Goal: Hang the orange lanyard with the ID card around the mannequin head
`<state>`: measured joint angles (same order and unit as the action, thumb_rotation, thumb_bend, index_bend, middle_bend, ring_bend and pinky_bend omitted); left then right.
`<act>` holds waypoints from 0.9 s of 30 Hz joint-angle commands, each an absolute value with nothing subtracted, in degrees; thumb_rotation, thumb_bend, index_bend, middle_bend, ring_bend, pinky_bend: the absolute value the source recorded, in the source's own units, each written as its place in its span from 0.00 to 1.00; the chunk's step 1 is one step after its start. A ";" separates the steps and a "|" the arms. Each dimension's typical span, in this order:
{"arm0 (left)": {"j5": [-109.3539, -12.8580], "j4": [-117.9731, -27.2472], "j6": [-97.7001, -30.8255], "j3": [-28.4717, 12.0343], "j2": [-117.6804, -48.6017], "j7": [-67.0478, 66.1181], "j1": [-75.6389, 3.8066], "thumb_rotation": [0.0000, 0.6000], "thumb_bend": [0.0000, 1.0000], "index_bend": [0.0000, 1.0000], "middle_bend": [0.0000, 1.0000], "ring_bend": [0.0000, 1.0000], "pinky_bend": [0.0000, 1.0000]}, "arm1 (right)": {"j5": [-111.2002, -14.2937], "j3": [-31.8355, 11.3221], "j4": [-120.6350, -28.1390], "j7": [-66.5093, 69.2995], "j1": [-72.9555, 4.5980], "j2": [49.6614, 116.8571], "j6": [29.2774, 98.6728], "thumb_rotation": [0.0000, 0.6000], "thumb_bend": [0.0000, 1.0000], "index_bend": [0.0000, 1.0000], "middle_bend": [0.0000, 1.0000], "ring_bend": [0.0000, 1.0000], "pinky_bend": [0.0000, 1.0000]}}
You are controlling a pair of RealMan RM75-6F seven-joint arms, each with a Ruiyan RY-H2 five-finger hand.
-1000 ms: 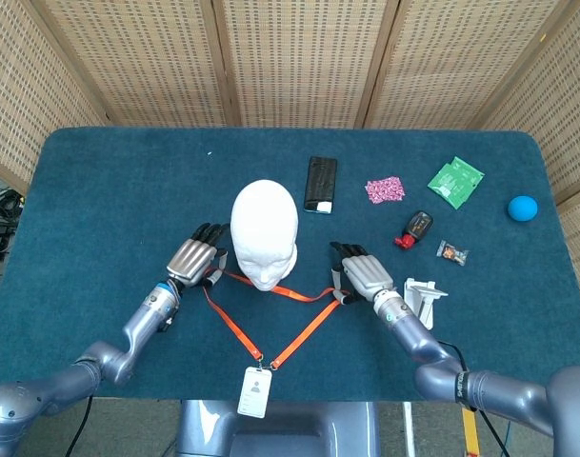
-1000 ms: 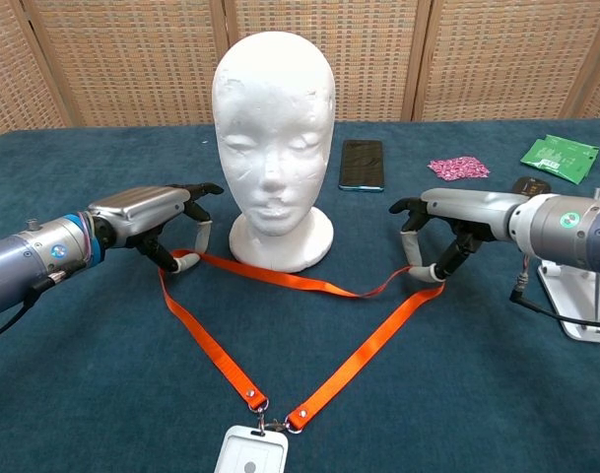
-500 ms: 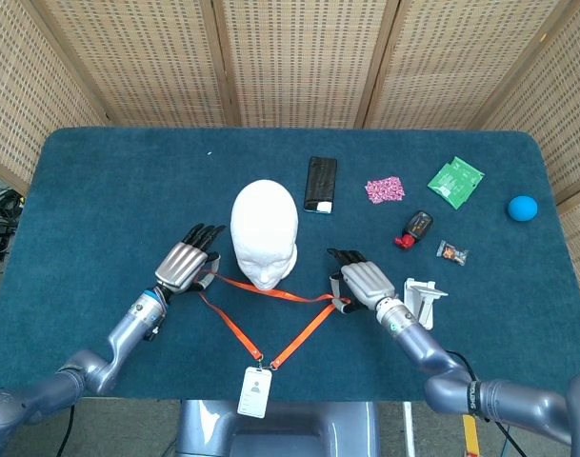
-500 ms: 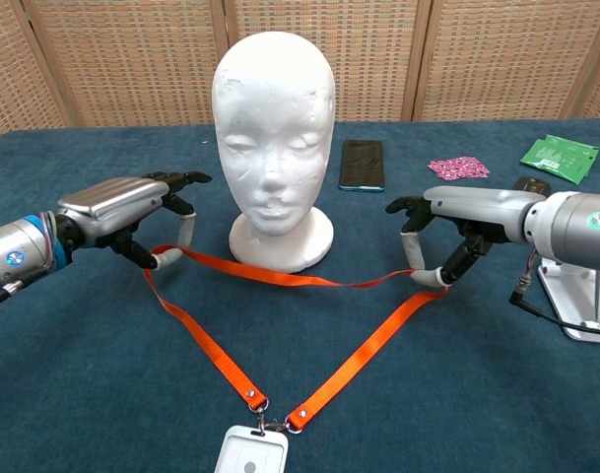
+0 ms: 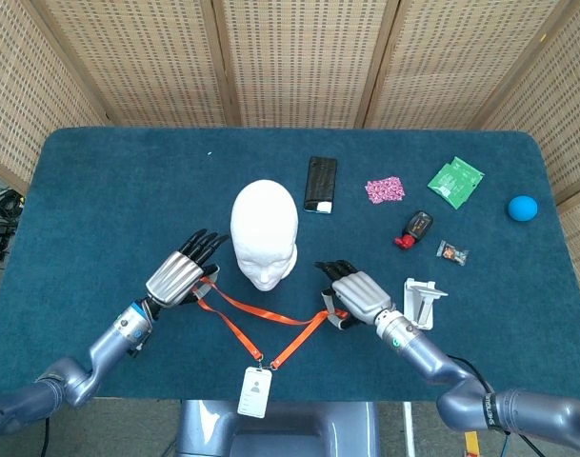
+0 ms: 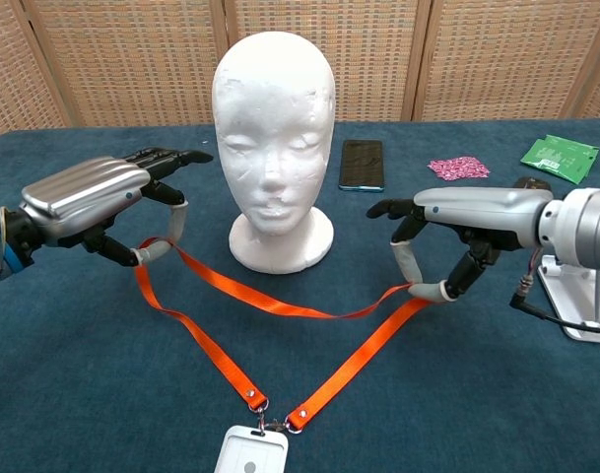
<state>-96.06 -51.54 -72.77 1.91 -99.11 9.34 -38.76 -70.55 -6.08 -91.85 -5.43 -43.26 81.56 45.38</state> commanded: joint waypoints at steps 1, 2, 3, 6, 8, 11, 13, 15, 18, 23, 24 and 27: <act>-97.38 -51.40 -74.76 2.39 -98.97 8.84 -38.44 1.00 0.43 0.71 0.00 0.00 0.00 | -71.50 -6.08 -92.95 -4.92 -43.10 80.92 46.07 1.00 0.61 0.74 0.00 0.00 0.00; -97.83 -51.12 -75.45 2.47 -99.05 8.88 -38.42 1.00 0.43 0.71 0.00 0.00 0.00 | -71.68 -6.12 -93.35 -4.93 -43.03 80.76 46.33 1.00 0.61 0.74 0.00 0.00 0.00; -98.35 -50.62 -76.50 2.45 -99.28 9.11 -38.38 1.00 0.43 0.71 0.00 0.00 0.00 | -71.90 -6.14 -93.93 -5.02 -43.00 80.48 46.55 1.00 0.61 0.74 0.00 0.00 0.00; -99.52 -49.31 -78.97 2.56 -99.74 10.06 -38.20 1.00 0.43 0.72 0.00 0.00 0.00 | -72.68 -6.06 -95.27 -5.17 -42.92 79.81 47.04 1.00 0.61 0.74 0.00 0.00 0.00; -100.37 -48.24 -80.56 2.68 -99.96 10.45 -38.16 1.00 0.43 0.72 0.00 0.00 0.00 | -73.26 -5.94 -96.01 -5.35 -42.79 79.39 47.49 1.00 0.61 0.74 0.00 0.00 0.00; -101.07 -46.91 -82.63 2.61 -100.28 10.76 -37.94 1.00 0.43 0.72 0.00 0.00 0.00 | -73.83 -5.92 -97.17 -5.63 -42.43 78.90 48.52 1.00 0.61 0.75 0.00 0.00 0.00; -101.37 -46.24 -83.58 2.60 -100.37 11.01 -37.81 1.00 0.43 0.72 0.00 0.00 0.00 | -74.08 -5.87 -97.95 -6.07 -42.15 78.63 49.27 1.00 0.61 0.75 0.00 0.00 0.00; -101.69 -45.71 -84.60 2.57 -100.45 11.37 -37.73 1.00 0.43 0.72 0.00 0.00 0.00 | -74.35 -5.72 -99.01 -6.36 -41.93 78.15 49.68 1.00 0.61 0.75 0.00 0.00 0.00; -102.42 -45.34 -86.53 2.62 -100.29 11.63 -37.61 1.00 0.43 0.72 0.00 0.00 0.00 | -75.08 -5.41 -100.68 -6.95 -41.64 77.22 50.29 1.00 0.61 0.75 0.00 0.00 0.00; -102.67 -47.75 -90.66 1.62 -98.90 11.50 -36.88 1.00 0.43 0.73 0.00 0.00 0.00 | -77.09 -5.49 -104.78 -7.44 -40.88 74.45 52.37 1.00 0.61 0.75 0.00 0.00 0.00; -102.52 -48.18 -90.79 1.43 -98.70 11.28 -36.82 1.00 0.43 0.73 0.00 0.00 0.00 | -77.26 -5.55 -105.16 -7.37 -40.81 74.17 52.56 1.00 0.61 0.75 0.00 0.00 0.00; -102.17 -50.01 -91.06 0.78 -97.77 10.71 -36.87 1.00 0.43 0.73 0.00 0.00 0.00 | -77.79 -6.14 -106.53 -7.10 -40.57 73.08 53.58 1.00 0.61 0.76 0.00 0.00 0.00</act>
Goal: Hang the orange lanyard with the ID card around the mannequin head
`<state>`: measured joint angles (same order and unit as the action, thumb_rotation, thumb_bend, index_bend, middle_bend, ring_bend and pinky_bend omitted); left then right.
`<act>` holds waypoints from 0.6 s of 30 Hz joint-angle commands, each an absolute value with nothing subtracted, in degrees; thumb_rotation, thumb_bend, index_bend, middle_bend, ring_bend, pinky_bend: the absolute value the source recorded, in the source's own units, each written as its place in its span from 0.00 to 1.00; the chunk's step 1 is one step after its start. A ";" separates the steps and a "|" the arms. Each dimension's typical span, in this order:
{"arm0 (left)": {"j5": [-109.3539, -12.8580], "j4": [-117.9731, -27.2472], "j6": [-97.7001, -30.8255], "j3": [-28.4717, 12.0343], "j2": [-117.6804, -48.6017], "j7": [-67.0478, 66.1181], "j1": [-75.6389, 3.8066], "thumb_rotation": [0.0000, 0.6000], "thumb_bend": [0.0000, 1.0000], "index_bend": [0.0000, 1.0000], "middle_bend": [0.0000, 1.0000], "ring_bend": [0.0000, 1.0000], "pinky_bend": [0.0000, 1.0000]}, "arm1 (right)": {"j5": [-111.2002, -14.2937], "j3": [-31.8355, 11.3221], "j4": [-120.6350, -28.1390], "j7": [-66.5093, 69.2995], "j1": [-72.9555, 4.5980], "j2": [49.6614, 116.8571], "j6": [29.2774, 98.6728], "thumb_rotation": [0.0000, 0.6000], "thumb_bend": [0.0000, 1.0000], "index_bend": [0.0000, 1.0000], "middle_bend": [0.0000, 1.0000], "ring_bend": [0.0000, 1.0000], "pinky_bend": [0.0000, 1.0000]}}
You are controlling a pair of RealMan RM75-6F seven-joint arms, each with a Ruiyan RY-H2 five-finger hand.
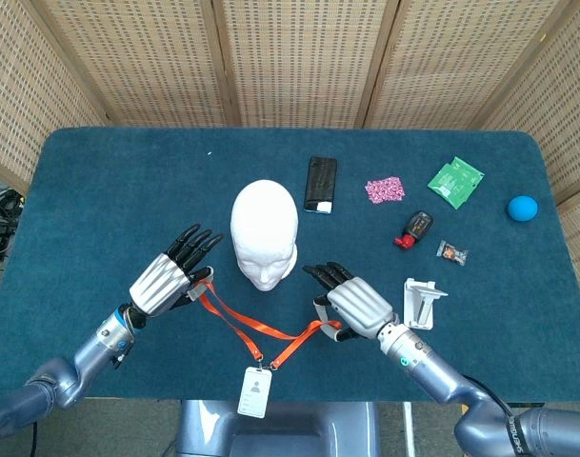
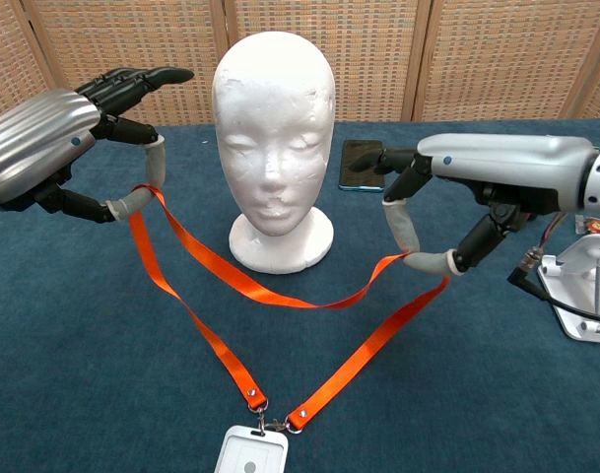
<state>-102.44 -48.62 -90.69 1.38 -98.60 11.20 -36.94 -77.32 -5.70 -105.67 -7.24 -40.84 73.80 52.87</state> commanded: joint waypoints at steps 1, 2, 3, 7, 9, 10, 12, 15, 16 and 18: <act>-102.11 -50.86 -91.29 0.44 -97.30 10.47 -36.97 1.00 0.43 0.73 0.00 0.00 0.00 | -77.95 -6.48 -107.13 -6.95 -40.44 72.61 54.11 1.00 0.61 0.76 0.00 0.00 0.00; -102.09 -51.52 -91.39 0.24 -96.94 10.29 -37.05 1.00 0.43 0.73 0.00 0.00 0.00 | -78.01 -6.68 -107.52 -6.85 -40.37 72.26 54.39 1.00 0.61 0.76 0.00 0.00 0.00; -102.09 -52.46 -91.50 -0.04 -96.44 10.02 -37.20 1.00 0.43 0.73 0.00 0.00 0.00 | -78.02 -7.04 -108.01 -6.68 -40.30 71.79 54.76 1.00 0.61 0.76 0.00 0.00 0.00; -102.01 -55.90 -91.55 -1.06 -94.64 8.91 -37.78 1.00 0.43 0.73 0.00 0.00 0.00 | -78.13 -8.20 -109.36 -6.14 -39.94 70.41 56.26 1.00 0.61 0.76 0.00 0.00 0.00; -101.67 -57.68 -91.14 -1.72 -93.74 8.35 -38.13 1.00 0.43 0.73 0.00 0.00 0.00 | -78.03 -8.85 -109.95 -5.67 -39.82 69.76 56.86 1.00 0.61 0.76 0.00 0.00 0.00; -101.39 -58.59 -90.88 -2.13 -93.29 8.05 -38.31 1.00 0.43 0.74 0.00 0.00 0.00 | -77.92 -9.25 -110.24 -5.41 -39.76 69.40 57.20 1.00 0.61 0.76 0.00 0.00 0.00; -100.41 -60.83 -89.99 -3.21 -92.17 7.65 -38.72 1.00 0.43 0.74 0.00 0.00 0.00 | -77.53 -10.41 -110.93 -4.64 -39.62 68.53 58.14 1.00 0.61 0.76 0.00 0.00 0.00; -98.25 -63.92 -88.04 -5.12 -90.52 7.64 -39.41 1.00 0.43 0.74 0.00 0.00 0.00 | -75.93 -12.78 -111.65 -3.08 -39.68 67.30 59.28 1.00 0.61 0.76 0.00 0.00 0.00; -97.85 -64.44 -87.60 -5.62 -90.06 7.38 -39.65 1.00 0.43 0.74 0.00 0.00 0.00 | -75.28 -13.48 -111.79 -2.64 -39.78 66.98 59.43 1.00 0.61 0.76 0.00 0.00 0.00; -96.78 -65.34 -86.32 -6.86 -89.05 6.96 -40.35 1.00 0.43 0.74 0.00 0.00 0.00 | -73.45 -15.37 -112.04 -1.40 -40.03 66.24 59.86 1.00 0.61 0.76 0.00 0.00 0.00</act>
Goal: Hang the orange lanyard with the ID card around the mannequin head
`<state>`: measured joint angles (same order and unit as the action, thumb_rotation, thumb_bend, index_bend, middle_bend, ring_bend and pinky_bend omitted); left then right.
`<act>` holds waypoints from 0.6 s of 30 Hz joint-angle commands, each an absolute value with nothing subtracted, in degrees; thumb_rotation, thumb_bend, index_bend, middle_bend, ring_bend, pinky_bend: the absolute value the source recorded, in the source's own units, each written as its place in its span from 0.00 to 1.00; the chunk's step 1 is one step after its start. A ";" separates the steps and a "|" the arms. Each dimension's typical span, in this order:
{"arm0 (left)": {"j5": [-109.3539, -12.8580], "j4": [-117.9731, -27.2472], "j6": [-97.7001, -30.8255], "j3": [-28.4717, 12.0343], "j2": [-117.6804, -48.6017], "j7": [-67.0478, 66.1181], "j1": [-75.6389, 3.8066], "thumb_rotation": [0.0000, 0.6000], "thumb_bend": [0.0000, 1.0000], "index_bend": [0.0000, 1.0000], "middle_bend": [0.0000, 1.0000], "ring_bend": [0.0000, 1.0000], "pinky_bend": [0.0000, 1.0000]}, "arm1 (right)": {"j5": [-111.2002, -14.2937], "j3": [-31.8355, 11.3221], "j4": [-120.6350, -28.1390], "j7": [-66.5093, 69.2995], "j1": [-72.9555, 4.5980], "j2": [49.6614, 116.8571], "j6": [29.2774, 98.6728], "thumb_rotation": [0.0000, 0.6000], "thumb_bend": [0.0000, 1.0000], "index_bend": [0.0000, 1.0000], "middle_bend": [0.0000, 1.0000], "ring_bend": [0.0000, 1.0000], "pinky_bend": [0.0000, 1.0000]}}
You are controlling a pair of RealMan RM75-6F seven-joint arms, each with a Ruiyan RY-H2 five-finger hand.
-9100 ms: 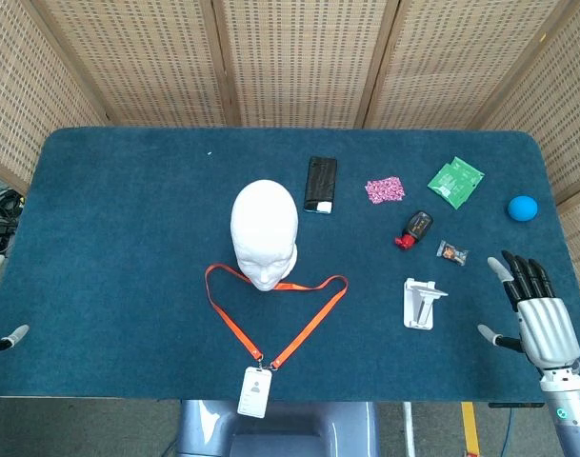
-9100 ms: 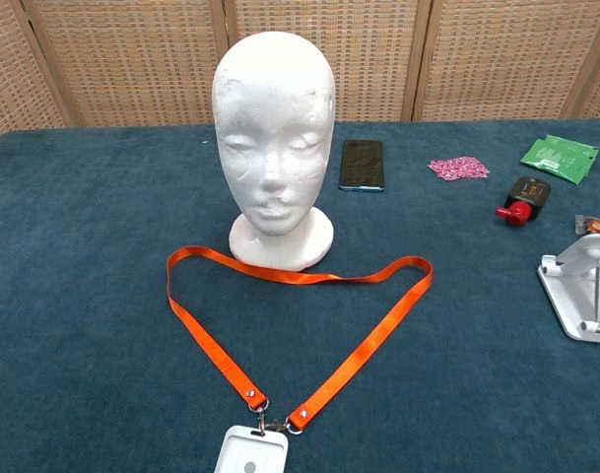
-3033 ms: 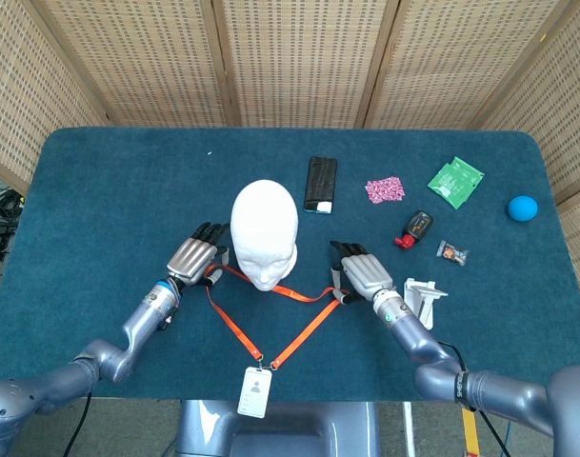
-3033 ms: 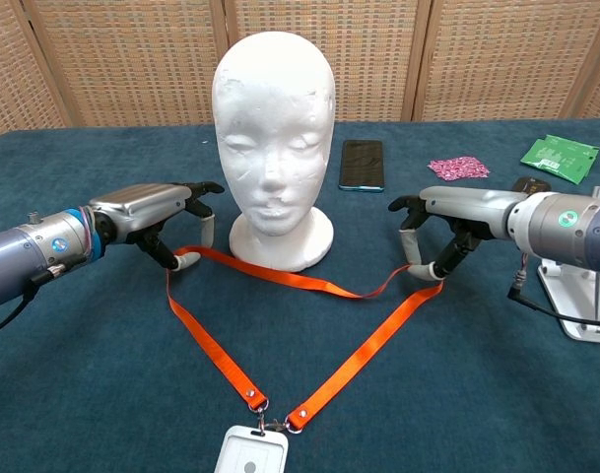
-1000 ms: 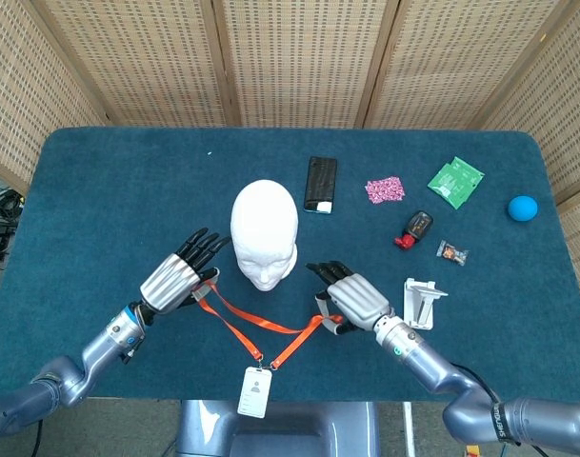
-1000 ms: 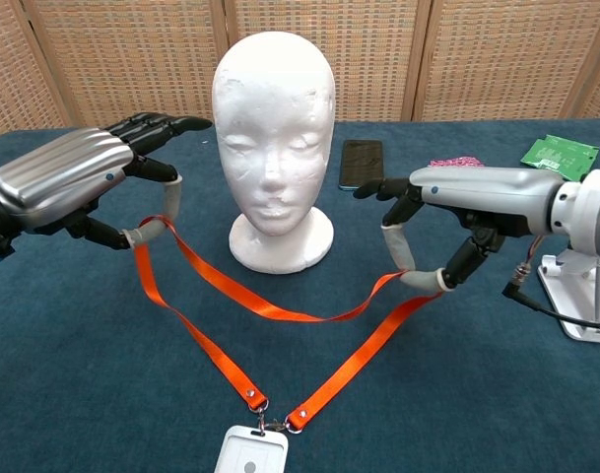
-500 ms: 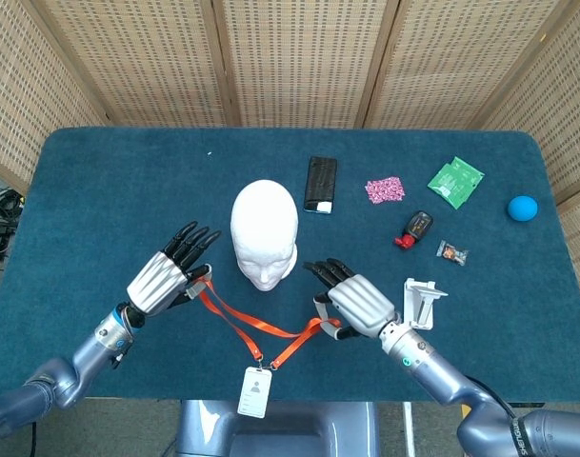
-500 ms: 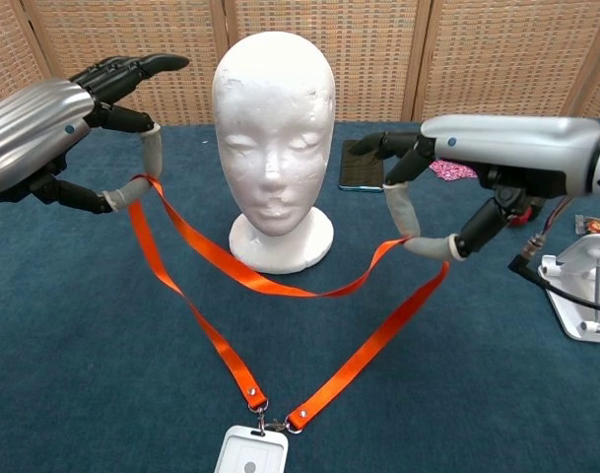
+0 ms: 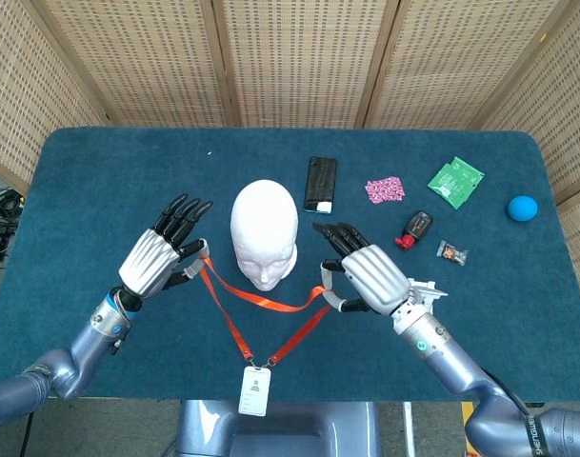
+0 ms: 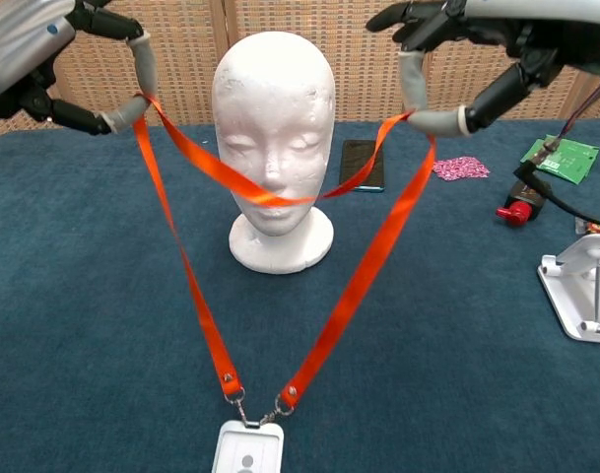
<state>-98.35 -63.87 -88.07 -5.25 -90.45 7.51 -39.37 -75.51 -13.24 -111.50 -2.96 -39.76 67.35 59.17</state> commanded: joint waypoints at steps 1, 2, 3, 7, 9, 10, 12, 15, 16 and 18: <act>-95.54 -66.44 -85.06 -7.56 -88.40 7.82 -40.62 1.00 0.43 0.74 0.00 0.00 0.00 | -72.28 -16.49 -112.06 -0.62 -40.10 65.81 60.22 1.00 0.61 0.76 0.00 0.00 0.00; -94.67 -67.22 -84.11 -8.06 -87.86 8.33 -40.84 1.00 0.43 0.74 0.00 0.00 0.00 | -71.45 -17.19 -112.04 -0.08 -40.17 65.51 60.34 1.00 0.61 0.76 0.00 0.00 0.00; -93.86 -67.80 -83.21 -8.62 -87.33 8.49 -41.11 1.00 0.43 0.74 0.00 0.00 0.00 | -70.59 -17.85 -111.97 0.44 -40.23 65.23 60.42 1.00 0.61 0.76 0.00 0.00 0.00; -91.42 -68.96 -80.70 -10.87 -85.78 7.10 -42.24 1.00 0.43 0.74 0.00 0.00 0.00 | -67.05 -20.13 -110.88 2.26 -40.63 64.24 60.23 1.00 0.61 0.76 0.00 0.00 0.00; -90.44 -69.58 -79.82 -11.66 -85.37 7.17 -42.59 1.00 0.43 0.74 0.00 0.00 0.00 | -66.06 -20.76 -110.37 2.74 -40.77 63.88 60.08 1.00 0.61 0.76 0.01 0.00 0.00; -89.91 -69.98 -79.26 -12.03 -85.15 7.31 -42.79 1.00 0.43 0.74 0.00 0.00 0.00 | -65.73 -21.01 -110.10 2.89 -40.85 63.69 60.00 1.00 0.61 0.76 0.01 0.00 0.00; -88.36 -71.01 -77.77 -12.96 -84.59 7.22 -43.20 1.00 0.43 0.74 0.00 0.00 0.00 | -64.88 -21.71 -109.47 3.62 -41.10 63.20 59.62 1.00 0.61 0.76 0.01 0.00 0.00; -86.10 -72.41 -75.55 -14.19 -84.00 6.84 -43.81 1.00 0.43 0.73 0.00 0.00 0.00 | -63.13 -22.97 -108.86 5.21 -41.61 62.62 58.73 1.00 0.61 0.76 0.01 0.00 0.00; -85.83 -72.46 -75.26 -14.39 -83.92 6.53 -43.96 1.00 0.43 0.73 0.00 0.00 0.00 | -62.67 -23.28 -108.74 5.55 -41.74 62.55 58.55 1.00 0.61 0.76 0.01 0.00 0.00; -85.32 -72.59 -74.69 -14.78 -83.82 5.86 -44.28 1.00 0.43 0.73 0.00 0.00 0.00 | -61.63 -23.94 -108.40 6.18 -42.13 62.42 58.08 1.00 0.61 0.76 0.01 0.00 0.00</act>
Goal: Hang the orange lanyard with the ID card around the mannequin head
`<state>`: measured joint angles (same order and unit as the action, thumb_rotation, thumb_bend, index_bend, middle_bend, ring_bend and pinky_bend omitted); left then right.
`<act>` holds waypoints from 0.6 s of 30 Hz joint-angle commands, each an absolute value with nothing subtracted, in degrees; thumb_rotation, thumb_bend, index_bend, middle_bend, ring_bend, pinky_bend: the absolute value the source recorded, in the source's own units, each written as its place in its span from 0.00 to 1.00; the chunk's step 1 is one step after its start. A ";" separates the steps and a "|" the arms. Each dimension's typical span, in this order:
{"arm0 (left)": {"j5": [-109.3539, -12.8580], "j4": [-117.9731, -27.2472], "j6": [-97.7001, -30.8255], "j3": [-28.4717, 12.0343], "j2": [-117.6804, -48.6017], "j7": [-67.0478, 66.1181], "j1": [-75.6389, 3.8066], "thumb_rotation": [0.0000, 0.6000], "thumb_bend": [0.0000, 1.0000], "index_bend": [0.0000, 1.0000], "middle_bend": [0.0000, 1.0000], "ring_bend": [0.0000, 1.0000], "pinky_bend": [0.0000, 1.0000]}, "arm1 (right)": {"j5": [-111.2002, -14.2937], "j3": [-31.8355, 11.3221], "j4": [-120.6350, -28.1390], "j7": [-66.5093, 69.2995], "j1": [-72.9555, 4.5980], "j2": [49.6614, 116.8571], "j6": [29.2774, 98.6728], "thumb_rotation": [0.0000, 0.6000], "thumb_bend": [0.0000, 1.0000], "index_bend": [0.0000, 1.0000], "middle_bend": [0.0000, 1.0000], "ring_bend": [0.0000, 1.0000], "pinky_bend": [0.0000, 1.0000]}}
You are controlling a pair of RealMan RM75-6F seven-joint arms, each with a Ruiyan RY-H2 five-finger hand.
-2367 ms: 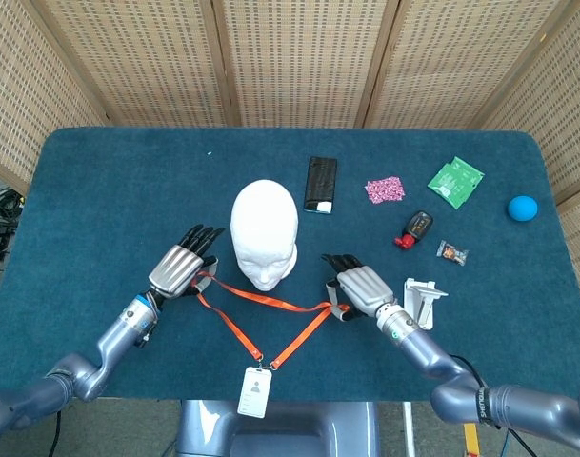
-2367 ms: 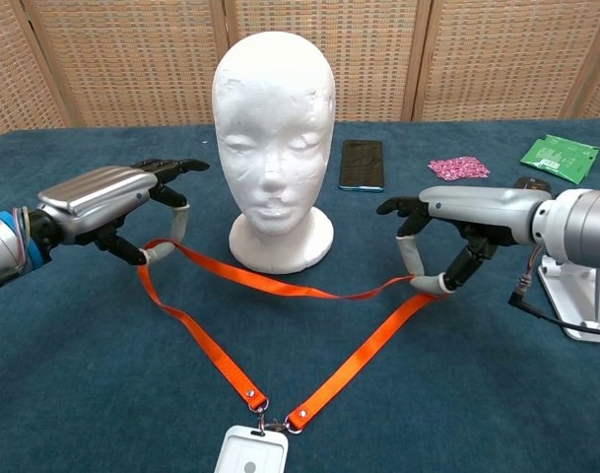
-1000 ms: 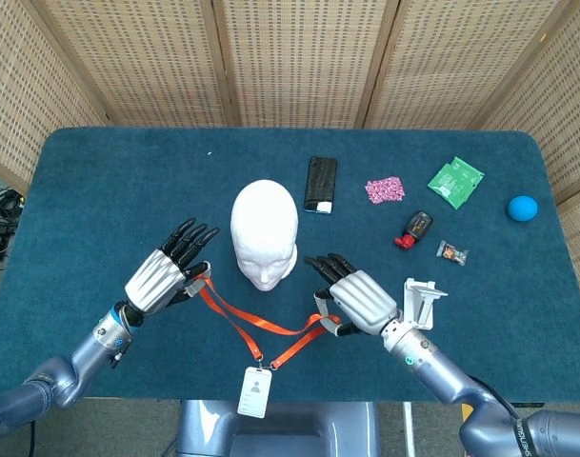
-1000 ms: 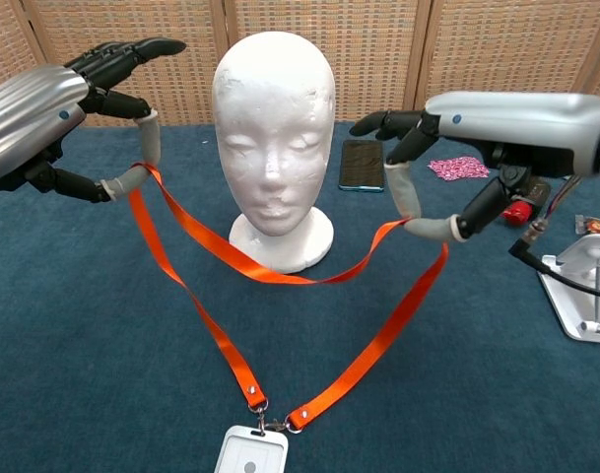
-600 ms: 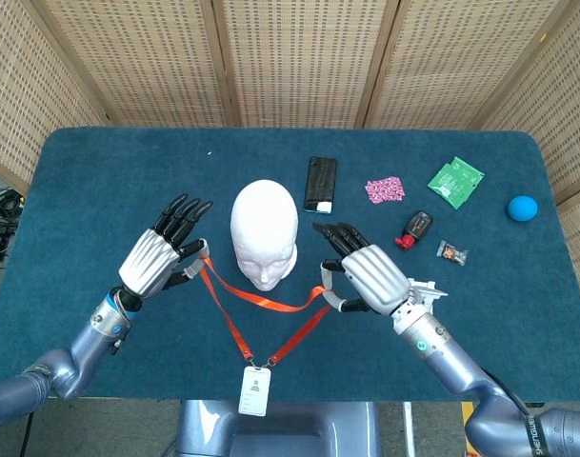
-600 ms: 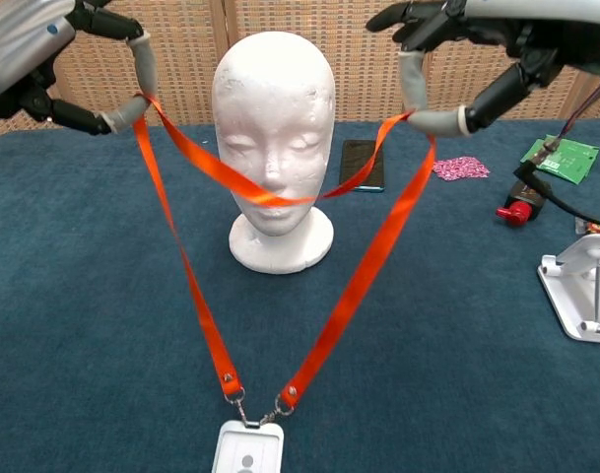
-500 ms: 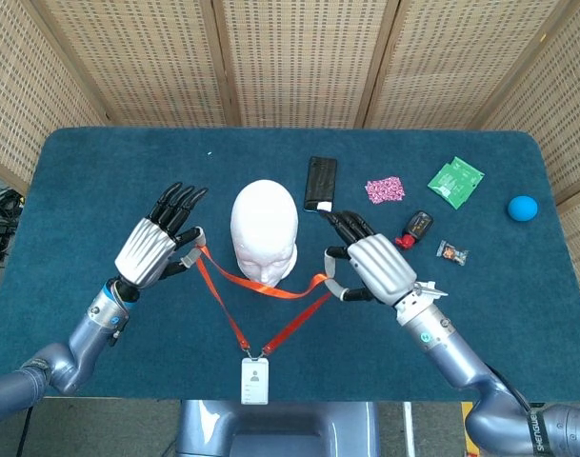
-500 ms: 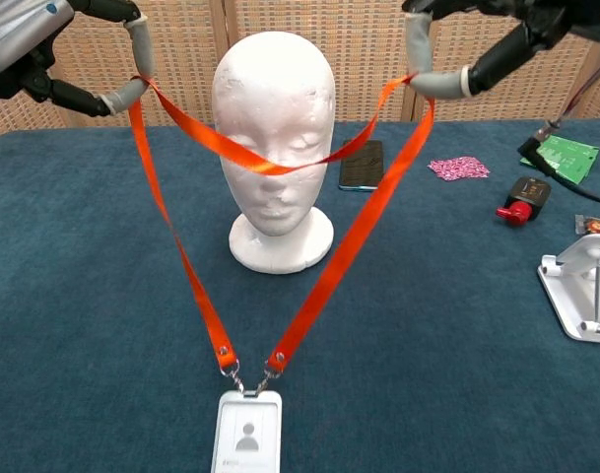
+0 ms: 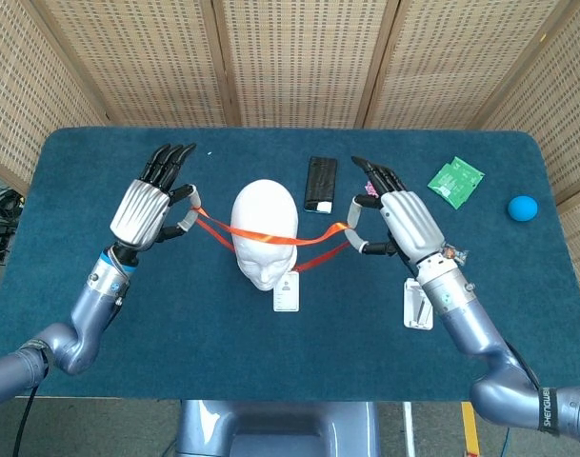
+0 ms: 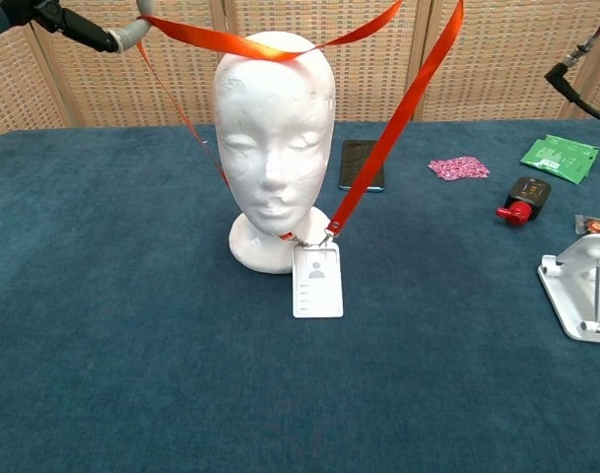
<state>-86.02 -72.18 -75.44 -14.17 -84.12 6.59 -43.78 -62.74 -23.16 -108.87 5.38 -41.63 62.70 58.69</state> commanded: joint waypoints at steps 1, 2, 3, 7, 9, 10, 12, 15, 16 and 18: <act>-84.89 -72.79 -74.20 -15.03 -83.77 5.61 -44.49 1.00 0.43 0.73 0.00 0.00 0.00 | -60.84 -24.38 -108.11 6.47 -42.45 62.38 57.75 1.00 0.61 0.76 0.01 0.00 0.00; -84.53 -73.02 -73.84 -15.21 -83.73 5.50 -44.62 1.00 0.43 0.73 0.00 0.00 0.00 | -60.27 -24.67 -107.90 6.59 -42.70 62.33 57.48 1.00 0.61 0.76 0.01 0.00 0.00; -83.61 -73.56 -73.01 -15.64 -83.62 5.29 -44.85 1.00 0.43 0.73 0.00 0.00 0.00 | -59.04 -25.22 -107.37 6.67 -43.30 62.29 56.84 1.00 0.61 0.76 0.01 0.00 0.00; -79.07 -73.62 -68.94 -17.90 -83.70 1.02 -46.70 1.00 0.43 0.73 0.00 0.00 0.00 | -52.94 -26.24 -102.34 3.95 -47.32 63.31 53.00 1.00 0.61 0.76 0.01 0.00 0.00; -76.88 -73.02 -67.36 -18.85 -84.34 -0.49 -47.51 1.00 0.43 0.73 0.00 0.00 0.00 | -49.64 -26.89 -100.05 3.64 -49.00 64.24 51.54 1.00 0.61 0.76 0.01 0.00 0.00; -76.07 -72.80 -66.82 -19.19 -84.62 -0.96 -47.80 1.00 0.43 0.73 0.00 0.00 0.00 | -48.42 -27.16 -99.26 3.55 -49.61 64.55 51.09 1.00 0.61 0.76 0.01 0.00 0.00; -74.58 -72.06 -65.58 -19.78 -85.18 -1.60 -48.47 1.00 0.43 0.72 0.00 0.00 0.00 | -46.21 -27.64 -97.42 3.28 -50.79 65.19 50.41 1.00 0.62 0.76 0.01 0.00 0.00; -72.24 -70.60 -63.42 -20.70 -86.16 -2.39 -49.71 1.00 0.43 0.71 0.00 0.00 0.00 | -42.97 -28.20 -94.46 2.86 -52.57 66.03 49.07 1.00 0.61 0.76 0.01 0.00 0.00; -71.45 -69.93 -62.65 -21.00 -86.54 -2.48 -50.14 1.00 0.43 0.71 0.00 0.00 0.00 | -41.96 -28.36 -93.42 2.84 -53.13 66.25 48.42 1.00 0.62 0.76 0.01 0.00 0.00; -70.09 -68.12 -61.20 -21.51 -87.46 -2.66 -51.12 1.00 0.43 0.71 0.00 0.00 0.00 | -40.25 -28.22 -90.94 2.17 -54.43 66.71 47.01 1.00 0.61 0.76 0.01 0.00 0.00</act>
